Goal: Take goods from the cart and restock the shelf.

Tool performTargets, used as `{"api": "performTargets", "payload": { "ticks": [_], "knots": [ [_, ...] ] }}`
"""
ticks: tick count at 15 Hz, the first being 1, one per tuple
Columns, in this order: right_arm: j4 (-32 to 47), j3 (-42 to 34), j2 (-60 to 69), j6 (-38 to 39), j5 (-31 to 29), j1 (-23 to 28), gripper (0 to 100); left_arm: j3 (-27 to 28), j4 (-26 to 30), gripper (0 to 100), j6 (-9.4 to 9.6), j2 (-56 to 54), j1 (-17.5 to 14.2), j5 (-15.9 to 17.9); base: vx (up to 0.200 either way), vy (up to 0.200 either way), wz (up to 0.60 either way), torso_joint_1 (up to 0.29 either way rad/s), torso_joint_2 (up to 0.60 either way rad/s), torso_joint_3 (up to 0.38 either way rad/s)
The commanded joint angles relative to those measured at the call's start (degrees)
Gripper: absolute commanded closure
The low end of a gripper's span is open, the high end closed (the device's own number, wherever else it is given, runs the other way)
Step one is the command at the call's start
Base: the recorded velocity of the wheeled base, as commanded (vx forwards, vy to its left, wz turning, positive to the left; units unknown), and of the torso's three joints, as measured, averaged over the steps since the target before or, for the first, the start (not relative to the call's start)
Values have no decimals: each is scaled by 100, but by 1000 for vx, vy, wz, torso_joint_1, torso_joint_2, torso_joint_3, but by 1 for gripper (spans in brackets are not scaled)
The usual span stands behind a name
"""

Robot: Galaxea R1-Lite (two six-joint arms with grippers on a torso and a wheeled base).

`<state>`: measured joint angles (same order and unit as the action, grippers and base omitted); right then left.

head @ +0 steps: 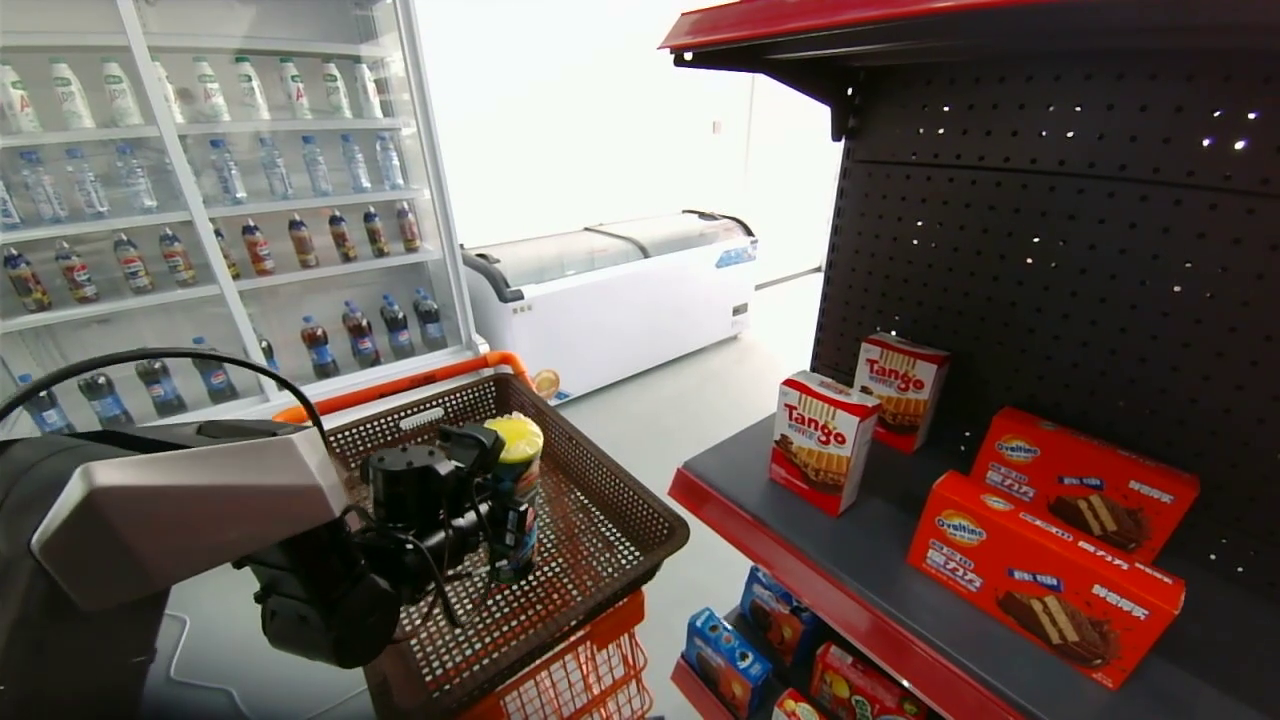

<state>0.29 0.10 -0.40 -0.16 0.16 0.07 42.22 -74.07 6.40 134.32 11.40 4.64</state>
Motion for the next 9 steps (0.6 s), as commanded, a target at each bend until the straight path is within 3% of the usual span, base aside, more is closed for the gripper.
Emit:
{"api": "performTargets", "payload": {
  "ticks": [1, 4, 6, 7, 9],
  "knots": [
    [-3, -1, -4, -2, 2, -7, 0, -117, 235, 100, -51, -767, -76, -69, 0, 0, 0, 0, 0, 0],
    [-3, -1, -4, -2, 2, 1, 0, 15, 1492, 100, -95, -2129, -94, -95, 0, 0, 0, 0, 0, 0],
    [-3, -1, -4, -2, 2, 1, 0, -12, 2933, 100, -95, -3368, -76, -34, 0, 0, 0, 0, 0, 0],
    [-3, -1, -4, -2, 2, -7, 0, -38, 3610, 100, -236, -3913, -50, 28, 0, 0, 0, 0, 0, 0],
    [-3, -1, -4, -2, 2, 1, 0, -310, 4296, 100, -710, -4801, 152, 335, 0, 0, 0, 0, 0, 0]
  ]
}}
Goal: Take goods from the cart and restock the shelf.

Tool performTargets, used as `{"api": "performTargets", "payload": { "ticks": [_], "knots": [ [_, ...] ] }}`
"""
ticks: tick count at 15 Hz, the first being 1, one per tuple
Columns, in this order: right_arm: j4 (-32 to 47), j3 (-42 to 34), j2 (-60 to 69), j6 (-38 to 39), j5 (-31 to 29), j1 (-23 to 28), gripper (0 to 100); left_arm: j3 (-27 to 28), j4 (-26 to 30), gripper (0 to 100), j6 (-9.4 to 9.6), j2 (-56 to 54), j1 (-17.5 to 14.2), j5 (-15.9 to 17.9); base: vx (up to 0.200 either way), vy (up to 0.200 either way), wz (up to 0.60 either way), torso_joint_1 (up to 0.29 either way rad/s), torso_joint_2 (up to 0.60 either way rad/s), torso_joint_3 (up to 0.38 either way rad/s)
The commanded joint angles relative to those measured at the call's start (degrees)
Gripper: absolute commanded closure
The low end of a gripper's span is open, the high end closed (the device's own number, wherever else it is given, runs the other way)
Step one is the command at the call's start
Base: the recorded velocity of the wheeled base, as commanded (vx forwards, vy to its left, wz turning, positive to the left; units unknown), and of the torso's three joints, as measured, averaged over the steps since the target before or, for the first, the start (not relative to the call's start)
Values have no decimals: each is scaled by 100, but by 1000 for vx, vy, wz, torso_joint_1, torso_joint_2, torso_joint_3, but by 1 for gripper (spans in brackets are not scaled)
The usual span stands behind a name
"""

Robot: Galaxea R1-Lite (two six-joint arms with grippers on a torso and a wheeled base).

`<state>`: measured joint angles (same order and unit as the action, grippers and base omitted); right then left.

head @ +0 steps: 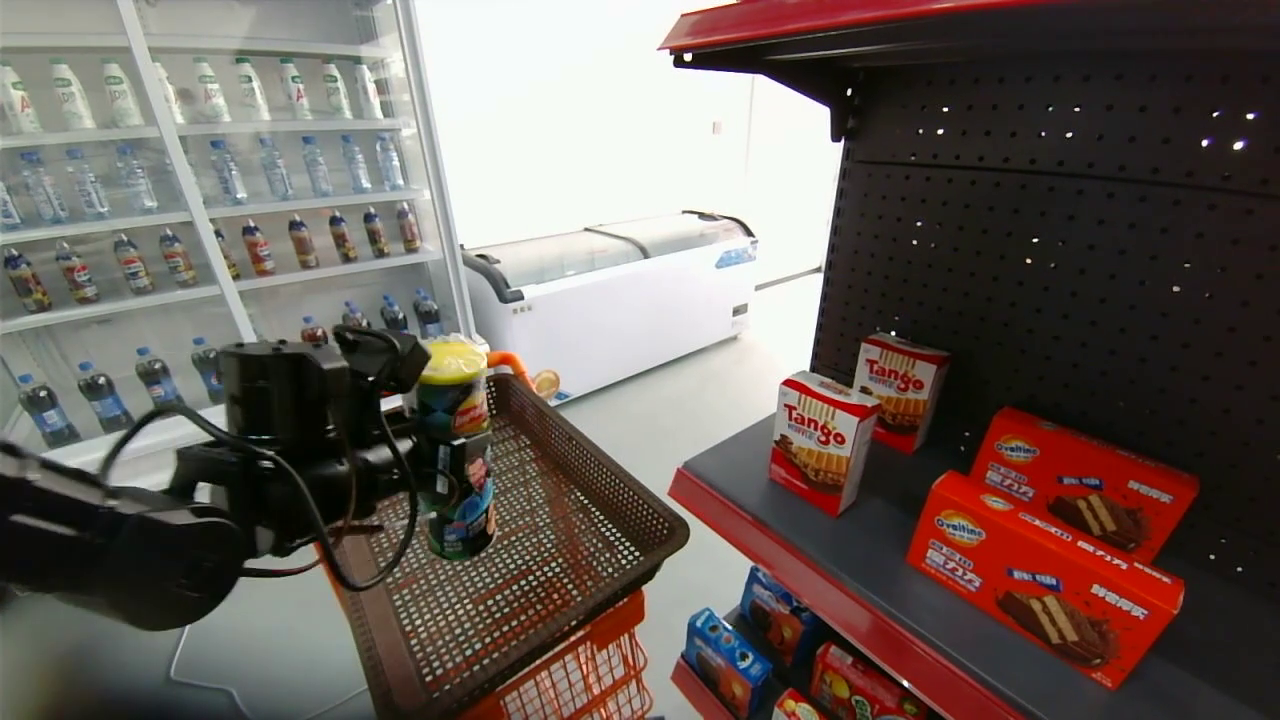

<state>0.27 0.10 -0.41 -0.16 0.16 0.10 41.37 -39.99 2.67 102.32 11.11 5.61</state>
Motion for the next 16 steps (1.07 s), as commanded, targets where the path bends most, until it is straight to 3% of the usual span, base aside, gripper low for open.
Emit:
{"api": "performTargets", "payload": {
  "ticks": [1, 3, 5, 8, 10, 11, 12, 13, 15, 16],
  "knots": [
    [0, -1, -2, -2, 2, -1, 0, -587, 1256, 100, -372, -2277, 234, 318, 0, 0, 0, 0, 0, 0],
    [0, -1, -2, -2, 11, -1, 0, -842, 1713, 100, -372, -3139, 463, 793, 0, 0, 0, 0, 0, 0],
    [0, -1, -2, -2, 11, -10, 0, -789, 1722, 100, -364, -3306, 612, 1030, 0, 0, 0, 0, 0, 0],
    [0, -1, -2, -2, 2, -1, 0, -947, 1705, 100, -311, -3271, 753, 2067, 0, 0, 0, 0, 0, 0],
    [0, -1, -2, -2, 2, -10, 0, -973, 1678, 100, -320, -3060, 867, 2217, 0, 0, 0, 0, 0, 0],
    [0, -1, -2, -2, 2, -10, 0, -929, 1538, 100, -320, -2972, 937, 2463, 0, 0, 0, 0, 0, 0],
    [0, -1, -2, -2, 2, -10, 0, -868, 1221, 100, -372, -2893, 920, 2981, 0, 0, 0, 0, 0, 0],
    [0, -1, -2, -2, 2, -10, 0, -675, 1168, 100, -390, -2682, 893, 3262, 0, 0, 0, 0, 0, 0],
    [8, -1, -2, -11, 11, -1, 0, -323, 1239, 100, -381, -2436, 981, 3509, 0, 0, 0, 0, 0, 0],
    [8, -1, -2, -11, 11, -1, 0, -226, 1388, 100, -381, -2365, 1131, 3816, 0, 0, 0, 0, 0, 0]
  ]
}}
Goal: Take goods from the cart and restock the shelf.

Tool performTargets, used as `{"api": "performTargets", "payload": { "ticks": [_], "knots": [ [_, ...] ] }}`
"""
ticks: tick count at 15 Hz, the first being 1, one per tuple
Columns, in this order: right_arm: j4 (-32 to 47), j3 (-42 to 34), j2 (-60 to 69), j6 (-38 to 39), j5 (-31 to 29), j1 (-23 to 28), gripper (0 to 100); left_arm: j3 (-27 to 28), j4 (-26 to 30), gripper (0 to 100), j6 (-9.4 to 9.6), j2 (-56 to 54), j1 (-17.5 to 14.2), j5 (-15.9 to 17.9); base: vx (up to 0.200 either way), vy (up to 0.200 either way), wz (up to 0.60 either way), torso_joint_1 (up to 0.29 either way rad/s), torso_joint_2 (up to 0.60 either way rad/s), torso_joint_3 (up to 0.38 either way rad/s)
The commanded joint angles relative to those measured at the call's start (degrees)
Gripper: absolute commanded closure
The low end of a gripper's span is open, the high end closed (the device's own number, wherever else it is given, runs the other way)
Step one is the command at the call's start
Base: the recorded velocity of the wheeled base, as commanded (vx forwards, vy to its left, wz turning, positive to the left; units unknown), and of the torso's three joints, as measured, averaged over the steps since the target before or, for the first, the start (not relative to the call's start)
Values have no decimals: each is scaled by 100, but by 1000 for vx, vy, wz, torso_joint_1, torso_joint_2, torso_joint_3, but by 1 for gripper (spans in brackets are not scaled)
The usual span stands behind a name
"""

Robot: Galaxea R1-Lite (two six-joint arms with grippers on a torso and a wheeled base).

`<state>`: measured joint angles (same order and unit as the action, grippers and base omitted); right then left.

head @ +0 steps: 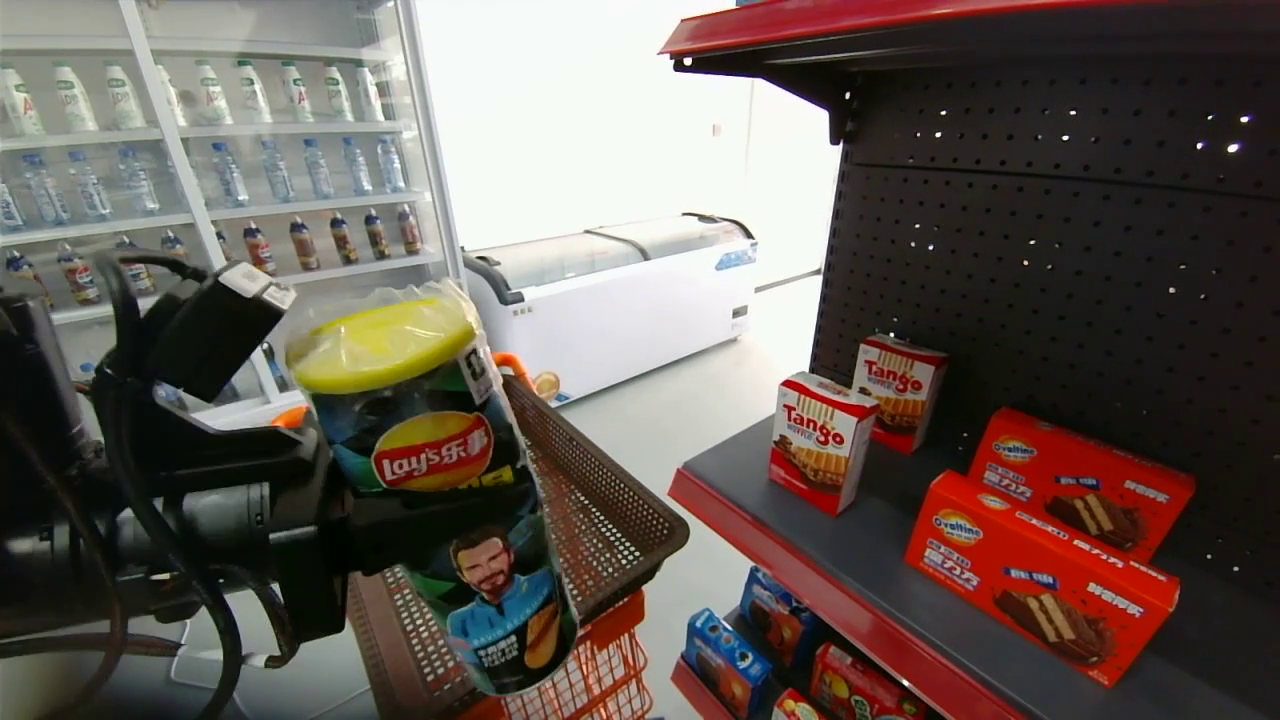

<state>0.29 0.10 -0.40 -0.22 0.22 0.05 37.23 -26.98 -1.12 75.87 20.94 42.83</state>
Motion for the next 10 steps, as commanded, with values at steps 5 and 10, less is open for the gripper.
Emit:
{"api": "performTargets", "payload": {
  "ticks": [5, 10],
  "knots": [
    [6, -1, -4, -13, 22, -5, 0, 267, 96, 100, 33, 604, 727, 648, 0, 0, 0, 0, 0, 0],
    [-3, -1, -4, -22, 22, -5, 0, 144, 96, 100, 253, 841, 1122, 833, 0, 0, 0, 0, 0, 0]
  ]
}}
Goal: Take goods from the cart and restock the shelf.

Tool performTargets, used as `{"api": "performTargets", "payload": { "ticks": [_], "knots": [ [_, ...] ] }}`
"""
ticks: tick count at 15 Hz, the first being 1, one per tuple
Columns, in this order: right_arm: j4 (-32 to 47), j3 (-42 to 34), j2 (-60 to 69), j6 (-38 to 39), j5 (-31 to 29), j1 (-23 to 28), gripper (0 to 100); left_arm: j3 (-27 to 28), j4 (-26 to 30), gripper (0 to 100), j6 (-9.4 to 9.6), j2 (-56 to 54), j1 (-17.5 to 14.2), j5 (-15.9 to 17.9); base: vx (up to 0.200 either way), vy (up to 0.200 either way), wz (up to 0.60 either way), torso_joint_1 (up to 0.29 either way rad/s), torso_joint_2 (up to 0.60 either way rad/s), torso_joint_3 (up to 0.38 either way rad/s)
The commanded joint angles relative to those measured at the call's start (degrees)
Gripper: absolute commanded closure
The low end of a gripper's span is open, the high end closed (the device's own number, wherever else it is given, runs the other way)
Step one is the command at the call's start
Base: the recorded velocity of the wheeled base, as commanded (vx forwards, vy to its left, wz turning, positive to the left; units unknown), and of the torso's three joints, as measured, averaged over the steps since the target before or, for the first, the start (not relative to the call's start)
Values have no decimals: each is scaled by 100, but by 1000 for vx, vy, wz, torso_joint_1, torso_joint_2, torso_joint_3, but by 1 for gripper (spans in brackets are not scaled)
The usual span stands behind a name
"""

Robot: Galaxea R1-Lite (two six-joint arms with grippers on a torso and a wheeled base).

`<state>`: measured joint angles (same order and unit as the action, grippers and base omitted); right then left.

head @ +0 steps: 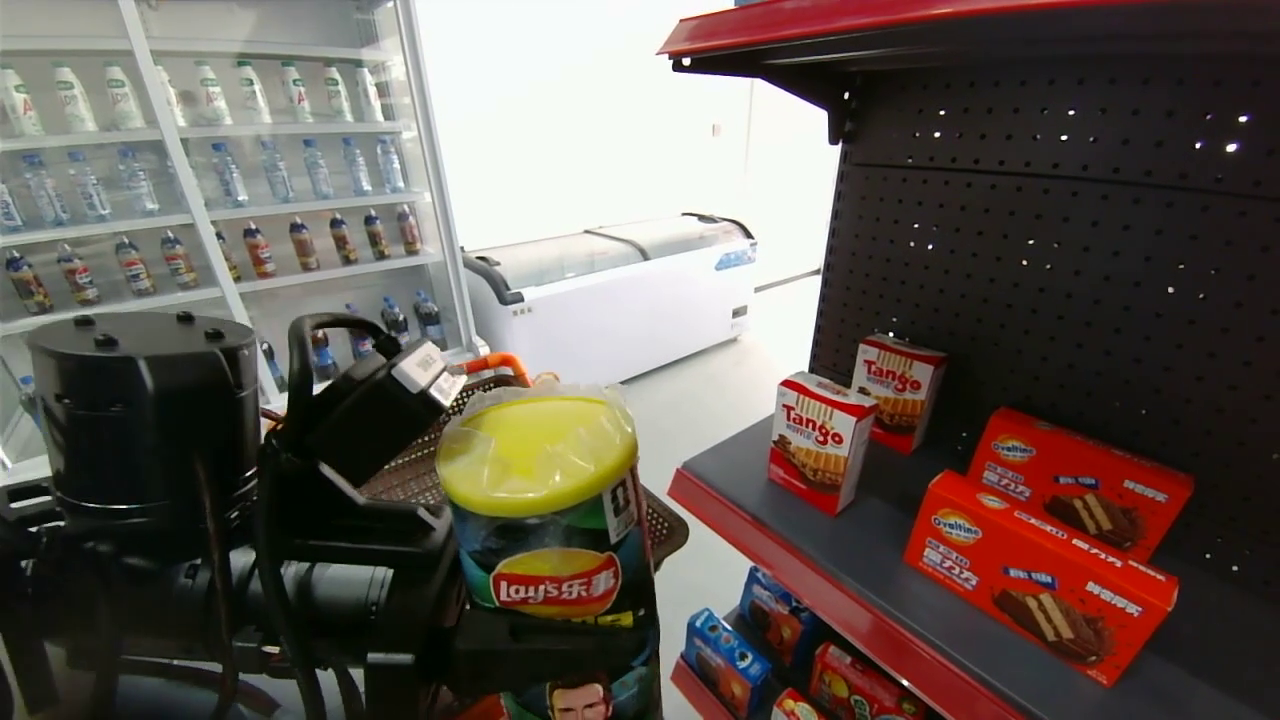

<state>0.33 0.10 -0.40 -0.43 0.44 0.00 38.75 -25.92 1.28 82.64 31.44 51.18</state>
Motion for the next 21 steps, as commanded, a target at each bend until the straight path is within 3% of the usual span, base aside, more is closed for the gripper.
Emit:
{"api": "performTargets", "payload": {
  "ticks": [1, 21],
  "knots": [
    [2, -1, -4, -1, 0, 0, 0, 36, -19, 100, 21, 261, 82, -2, 0, 0, -600, 7, -2, 7],
    [-7, -1, -4, 8, 0, 0, 0, 88, -370, 100, 30, 666, 82, 6, 0, 0, -600, 2, 2, 1]
  ]
}}
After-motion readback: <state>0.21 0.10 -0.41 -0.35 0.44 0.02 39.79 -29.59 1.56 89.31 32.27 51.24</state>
